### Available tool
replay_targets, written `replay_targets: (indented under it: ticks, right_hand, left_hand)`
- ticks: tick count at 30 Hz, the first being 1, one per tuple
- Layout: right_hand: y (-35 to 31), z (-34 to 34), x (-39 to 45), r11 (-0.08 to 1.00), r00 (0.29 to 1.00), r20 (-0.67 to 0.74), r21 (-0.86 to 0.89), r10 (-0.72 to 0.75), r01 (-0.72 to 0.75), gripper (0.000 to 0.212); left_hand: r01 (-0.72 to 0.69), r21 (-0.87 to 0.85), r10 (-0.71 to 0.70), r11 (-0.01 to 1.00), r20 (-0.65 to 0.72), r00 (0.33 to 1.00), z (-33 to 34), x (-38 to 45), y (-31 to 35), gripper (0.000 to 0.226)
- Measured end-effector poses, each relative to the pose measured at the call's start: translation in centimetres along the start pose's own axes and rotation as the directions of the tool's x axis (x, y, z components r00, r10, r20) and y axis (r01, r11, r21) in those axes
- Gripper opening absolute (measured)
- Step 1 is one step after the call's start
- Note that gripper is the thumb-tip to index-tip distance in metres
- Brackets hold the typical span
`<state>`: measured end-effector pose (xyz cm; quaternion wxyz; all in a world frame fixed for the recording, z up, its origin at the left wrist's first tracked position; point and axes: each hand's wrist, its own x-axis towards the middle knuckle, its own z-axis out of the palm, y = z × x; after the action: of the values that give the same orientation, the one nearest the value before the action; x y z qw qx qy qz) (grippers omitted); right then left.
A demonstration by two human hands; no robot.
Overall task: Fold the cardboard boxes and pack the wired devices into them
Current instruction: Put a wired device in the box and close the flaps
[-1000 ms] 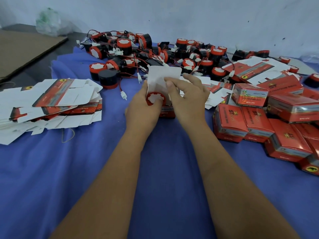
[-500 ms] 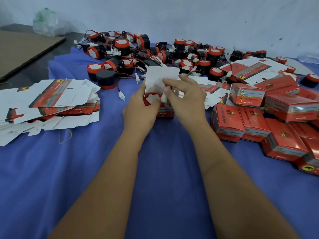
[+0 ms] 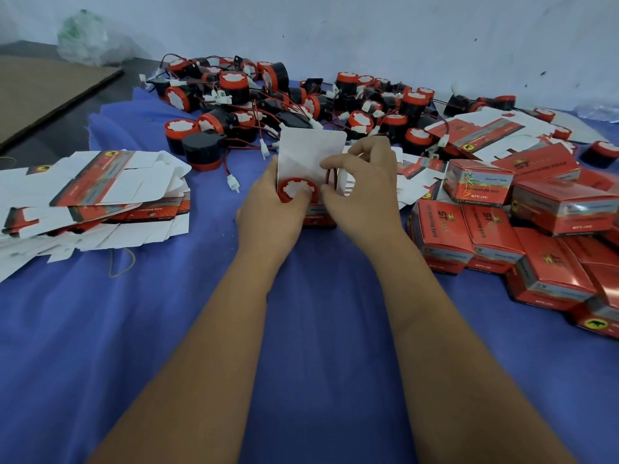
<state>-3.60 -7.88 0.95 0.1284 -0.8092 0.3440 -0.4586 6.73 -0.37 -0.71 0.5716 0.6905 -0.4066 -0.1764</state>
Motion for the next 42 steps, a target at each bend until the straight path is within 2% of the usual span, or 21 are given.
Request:
replay_targets:
  ticks: [4, 8, 10, 11, 13, 14, 15, 17, 18, 21, 22, 25, 27, 29, 30, 33, 35, 37, 39, 41, 42]
  right_hand:
    - [0.2, -0.7, 0.0, 0.994, 0.998, 0.050, 0.102, 0.025, -0.030, 0.011]
    - [-0.4, -0.6, -0.4, 0.988, 0.995, 0.098, 0.151, 0.005, -0.020, 0.028]
    - [-0.5, -0.3, -0.8, 0.969, 0.987, 0.147, 0.231, 0.058, -0.091, 0.027]
    - [-0.5, -0.3, -1.0, 0.940, 0.976, 0.179, 0.294, 0.126, -0.175, 0.023]
    - [-0.4, -0.3, -1.0, 0.849, 0.941, 0.232, 0.417, 0.248, -0.326, 0.022]
    - [-0.2, -0.2, -0.9, 0.825, 0.928, 0.249, 0.433, 0.277, -0.363, 0.022]
    - [-0.1, -0.1, -0.9, 0.831, 0.924, 0.255, 0.414, 0.285, -0.371, 0.021]
    - [-0.1, 0.3, -0.9, 0.852, 0.929, 0.238, 0.384, 0.282, -0.357, 0.020]
    - [-0.1, 0.5, -1.0, 0.846, 0.934, 0.209, 0.399, 0.290, -0.352, 0.027]
    - [-0.1, 0.4, -1.0, 0.856, 0.952, 0.078, 0.420, 0.297, -0.301, 0.062]
    - [0.2, 0.2, -0.8, 0.868, 0.961, 0.082, 0.415, 0.264, -0.273, 0.067]
    - [0.5, -0.6, -0.4, 0.881, 0.958, 0.216, 0.395, 0.187, -0.261, 0.041]
    - [0.7, -0.7, -0.5, 0.791, 0.920, 0.278, 0.478, 0.278, -0.383, 0.045]
    - [0.8, -1.0, -0.7, 0.647, 0.871, 0.347, 0.583, 0.347, -0.491, 0.040]
    - [1.1, -1.1, -0.7, 0.626, 0.860, 0.375, 0.591, 0.345, -0.509, 0.035]
    - [1.5, -1.3, -1.0, 0.699, 0.865, 0.418, 0.529, 0.279, -0.481, 0.020]
    - [1.5, -1.1, -1.2, 0.805, 0.887, 0.415, 0.444, 0.204, -0.393, 0.022]
    - [1.6, -0.8, -1.3, 0.872, 0.902, 0.406, 0.379, 0.143, -0.309, 0.034]
    - [1.6, -0.9, -1.2, 0.888, 0.907, 0.403, 0.364, 0.123, -0.282, 0.040]
    - [1.6, -1.1, -1.1, 0.841, 0.886, 0.438, 0.415, 0.151, -0.348, 0.040]
    - [1.6, -1.2, -1.0, 0.801, 0.873, 0.457, 0.452, 0.168, -0.391, 0.039]
  left_hand:
    - [0.011, 0.003, -0.011, 1.000, -0.010, 1.000, -0.1, 0.2, -0.2, 0.039]
    - [-0.006, 0.000, 0.006, 1.000, -0.011, 1.000, -0.1, 0.3, -0.5, 0.033]
    - [0.013, 0.012, -0.013, 1.000, 0.000, 1.000, 0.0, 0.2, -0.1, 0.032]
    - [0.052, -0.025, -0.052, 0.998, 0.000, 0.999, 0.0, 0.2, 0.1, 0.038]
    - [0.149, -0.255, -0.151, 0.955, 0.014, 0.988, -0.1, 0.4, 0.4, 0.044]
    - [0.161, -0.348, -0.167, 0.924, 0.012, 0.986, -0.1, 0.4, 0.2, 0.045]
    - [0.148, -0.364, -0.157, 0.919, 0.006, 0.988, -0.2, 0.5, 0.2, 0.046]
    - [0.101, -0.281, -0.107, 0.954, -0.006, 0.994, -0.4, 0.5, 0.1, 0.032]
    - [0.074, -0.228, -0.077, 0.971, -0.006, 0.997, -0.4, 0.5, 0.0, 0.027]
    - [0.024, -0.150, -0.026, 0.988, -0.013, 1.000, -0.1, 0.8, -0.4, 0.040]
    - [0.011, -0.164, -0.016, 0.986, -0.029, 0.999, -0.1, 0.8, -0.4, 0.041]
    - [-0.069, -0.163, 0.051, 0.984, -0.115, 0.992, -0.3, 0.5, -0.5, 0.030]
    - [-0.059, -0.158, 0.032, 0.986, -0.168, 0.985, -0.5, 0.5, -0.6, 0.032]
    - [-0.013, -0.205, -0.017, 0.979, -0.144, 0.989, -0.6, 0.6, -0.6, 0.038]
    - [0.009, -0.256, -0.041, 0.967, -0.120, 0.992, -0.7, 0.8, -0.6, 0.041]
    - [0.053, -0.442, -0.093, 0.895, -0.070, 0.993, -1.2, 0.9, -0.2, 0.041]
    - [0.053, -0.450, -0.095, 0.891, -0.071, 0.993, -1.2, 0.7, 0.0, 0.035]
    - [0.039, -0.387, -0.073, 0.921, -0.074, 0.995, -0.9, 0.6, 0.1, 0.033]
    - [0.022, -0.351, -0.044, 0.936, -0.053, 0.998, -0.9, 0.5, 0.0, 0.032]
    - [0.003, -0.306, -0.007, 0.952, -0.011, 1.000, -1.0, 0.5, 0.0, 0.026]
    - [-0.027, -0.205, 0.030, 0.978, 0.015, 0.999, -1.1, 0.5, -0.1, 0.024]
